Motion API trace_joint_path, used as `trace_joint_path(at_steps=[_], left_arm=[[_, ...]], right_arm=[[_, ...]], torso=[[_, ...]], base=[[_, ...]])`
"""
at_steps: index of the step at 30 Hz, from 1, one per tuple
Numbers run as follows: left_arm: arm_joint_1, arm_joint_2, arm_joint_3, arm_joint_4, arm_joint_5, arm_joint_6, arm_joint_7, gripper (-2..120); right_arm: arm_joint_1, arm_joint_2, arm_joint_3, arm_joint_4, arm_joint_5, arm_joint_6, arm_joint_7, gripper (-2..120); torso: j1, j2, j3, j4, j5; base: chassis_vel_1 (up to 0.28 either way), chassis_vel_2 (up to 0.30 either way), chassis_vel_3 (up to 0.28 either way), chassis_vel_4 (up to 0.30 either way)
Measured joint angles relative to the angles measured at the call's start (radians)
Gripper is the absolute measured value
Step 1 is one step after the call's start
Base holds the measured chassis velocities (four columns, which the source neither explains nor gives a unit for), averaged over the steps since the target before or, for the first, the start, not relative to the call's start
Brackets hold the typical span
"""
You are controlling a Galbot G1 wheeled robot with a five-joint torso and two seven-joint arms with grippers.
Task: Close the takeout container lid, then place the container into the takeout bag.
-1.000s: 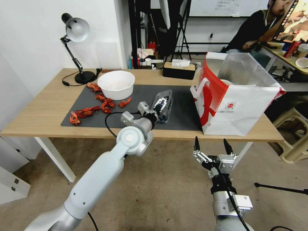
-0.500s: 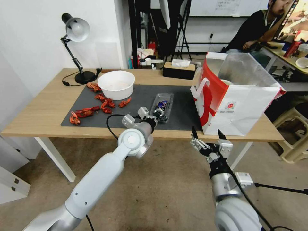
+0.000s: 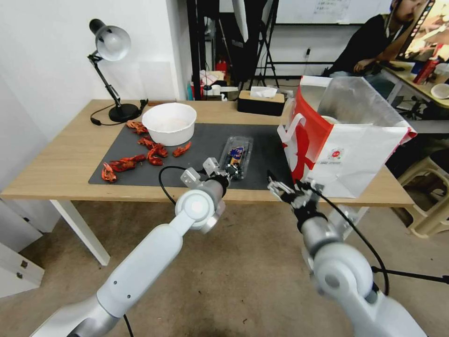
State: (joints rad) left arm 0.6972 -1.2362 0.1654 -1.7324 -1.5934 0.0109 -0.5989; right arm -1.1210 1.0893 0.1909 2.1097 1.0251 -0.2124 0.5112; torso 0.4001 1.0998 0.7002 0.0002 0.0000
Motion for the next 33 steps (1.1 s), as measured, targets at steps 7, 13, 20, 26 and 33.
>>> trace_joint_path(at_steps=[7, 13, 20, 26, 33], left_arm=[[0.002, 0.005, 0.002, 0.0, 0.009, -0.002, 0.002, 0], [0.006, 0.006, 0.002, 0.0, 0.016, -0.003, 0.003, 0], [0.012, 0.006, 0.003, -0.001, 0.026, -0.005, 0.006, 0], [0.014, 0.007, 0.004, -0.001, 0.032, -0.005, 0.008, 0], [0.012, 0.006, 0.006, 0.0, 0.037, -0.006, 0.01, 0]], right_arm=[[0.146, 0.043, -0.064, -0.114, 0.118, -0.022, 0.034, 100], [0.24, 0.091, -0.106, -0.21, 0.163, -0.028, 0.056, 100], [0.328, 0.159, -0.147, -0.328, 0.171, -0.034, 0.066, 100], [0.348, 0.187, -0.159, -0.375, 0.163, -0.037, 0.069, 92], [0.347, 0.2, -0.159, -0.402, 0.152, -0.039, 0.07, 65]], torso=[[0.0, 0.0, 0.0, -0.0001, -0.0001], [0.0, 0.0, 0.0, -0.0002, -0.0004], [0.0, 0.0, 0.0, -0.0001, -0.0002], [0.0, 0.0, 0.0, -0.0001, -0.0001], [0.0, 0.0, 0.0, -0.0002, 0.0]], base=[[0.0, 0.0, 0.0, 0.0], [0.0, 0.0, 0.0, 0.0], [0.0, 0.0, 0.0, 0.0], [0.0, 0.0, 0.0, 0.0], [0.0, 0.0, 0.0, 0.0]])
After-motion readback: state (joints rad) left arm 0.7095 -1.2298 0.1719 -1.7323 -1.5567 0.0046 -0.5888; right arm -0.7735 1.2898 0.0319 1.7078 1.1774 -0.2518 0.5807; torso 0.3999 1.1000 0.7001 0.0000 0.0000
